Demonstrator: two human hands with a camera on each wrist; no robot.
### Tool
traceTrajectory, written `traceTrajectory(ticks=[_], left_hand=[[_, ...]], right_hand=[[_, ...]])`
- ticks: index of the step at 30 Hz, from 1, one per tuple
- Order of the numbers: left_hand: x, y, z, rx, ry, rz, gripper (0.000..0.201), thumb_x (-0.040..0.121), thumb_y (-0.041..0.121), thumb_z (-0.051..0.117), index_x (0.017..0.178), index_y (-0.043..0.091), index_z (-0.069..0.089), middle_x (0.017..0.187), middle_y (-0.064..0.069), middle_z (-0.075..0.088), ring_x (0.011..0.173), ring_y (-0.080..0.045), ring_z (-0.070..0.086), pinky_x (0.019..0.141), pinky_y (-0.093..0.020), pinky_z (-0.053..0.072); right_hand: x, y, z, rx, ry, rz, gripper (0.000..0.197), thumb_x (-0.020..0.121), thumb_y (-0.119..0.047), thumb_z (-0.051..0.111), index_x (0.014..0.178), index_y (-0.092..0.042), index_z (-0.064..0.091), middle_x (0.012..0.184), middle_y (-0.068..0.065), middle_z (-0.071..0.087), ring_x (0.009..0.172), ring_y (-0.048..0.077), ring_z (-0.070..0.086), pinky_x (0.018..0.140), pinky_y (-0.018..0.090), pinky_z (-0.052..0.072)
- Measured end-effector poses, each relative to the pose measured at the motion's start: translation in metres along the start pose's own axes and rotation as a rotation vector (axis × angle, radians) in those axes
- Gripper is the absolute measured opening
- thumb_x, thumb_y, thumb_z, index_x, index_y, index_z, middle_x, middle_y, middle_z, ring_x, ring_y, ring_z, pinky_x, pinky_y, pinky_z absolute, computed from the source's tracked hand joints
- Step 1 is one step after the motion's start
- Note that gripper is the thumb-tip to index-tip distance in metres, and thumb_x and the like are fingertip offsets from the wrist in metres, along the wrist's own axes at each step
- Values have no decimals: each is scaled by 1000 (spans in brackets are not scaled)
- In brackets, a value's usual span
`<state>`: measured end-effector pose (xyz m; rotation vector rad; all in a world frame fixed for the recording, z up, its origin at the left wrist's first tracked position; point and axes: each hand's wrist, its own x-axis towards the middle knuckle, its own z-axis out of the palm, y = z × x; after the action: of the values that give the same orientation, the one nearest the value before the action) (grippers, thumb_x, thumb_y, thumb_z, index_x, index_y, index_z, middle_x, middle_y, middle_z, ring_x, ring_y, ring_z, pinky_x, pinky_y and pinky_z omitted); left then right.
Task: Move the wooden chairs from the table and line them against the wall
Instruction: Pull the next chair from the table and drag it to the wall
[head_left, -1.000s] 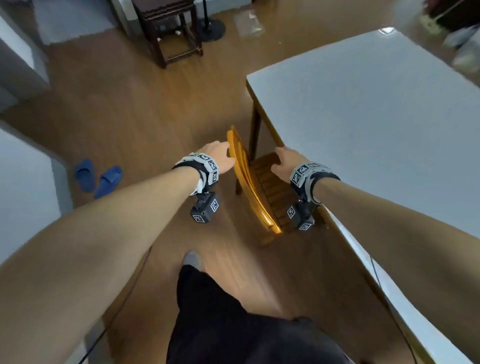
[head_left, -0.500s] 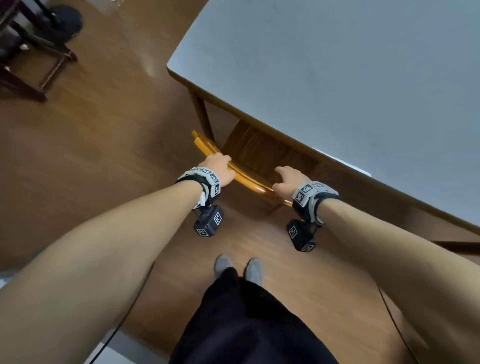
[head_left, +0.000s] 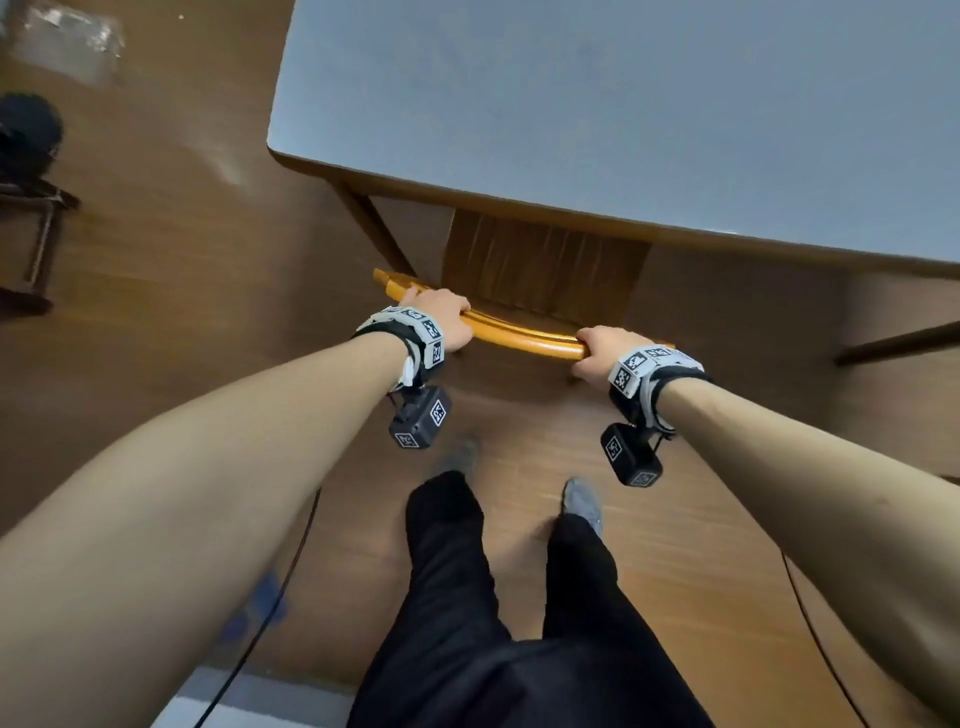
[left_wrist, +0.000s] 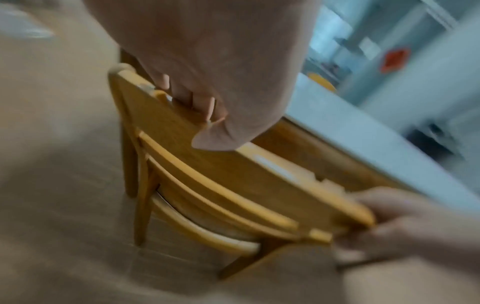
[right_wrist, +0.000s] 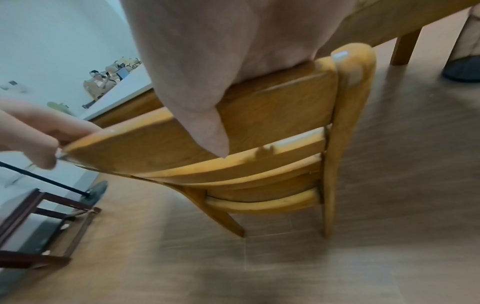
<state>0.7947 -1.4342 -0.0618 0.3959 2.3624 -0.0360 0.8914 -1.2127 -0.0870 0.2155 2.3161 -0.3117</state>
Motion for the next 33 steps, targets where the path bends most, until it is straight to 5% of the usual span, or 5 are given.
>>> traceTrajectory(ticks=[4,10,18,22,33], left_hand=[[15,-20,-8,132,-73,173,57,89,28,58,145,30,50,133,-3,63,119,-30,57,103,-37,41],[16,-34,-7,182,-128,317,54,94,43,57,145,29,50,126,-1,64,114,-27,60,99,-37,45],[-5,-59,21,315,-42,475,38,96,39,53,131,28,60,113,1,69,102,-25,63,89,-34,44],[-13,-78,30,384,-19,530,34,95,38,54,125,27,63,109,0,70,97,-25,64,87,-36,53],[-35,-153,58,552,-22,766,24,88,34,58,107,25,67,100,1,69,95,-26,63,85,-39,52]], right_hand=[[5,-14,2,-20,39,143,21,78,-32,59,97,-26,65,88,1,67,79,27,64,67,33,50],[-13,-31,14,36,127,257,17,79,-30,60,94,-26,66,83,2,67,78,29,63,71,35,52],[-45,-68,71,92,228,358,26,80,-33,58,104,-29,68,96,3,71,88,31,64,78,37,53],[-62,-96,107,150,266,404,28,83,-31,57,108,-29,68,98,3,71,88,30,64,72,33,50],[-104,-209,203,314,383,522,14,91,-36,60,98,-24,62,101,6,69,98,30,63,79,38,48]])
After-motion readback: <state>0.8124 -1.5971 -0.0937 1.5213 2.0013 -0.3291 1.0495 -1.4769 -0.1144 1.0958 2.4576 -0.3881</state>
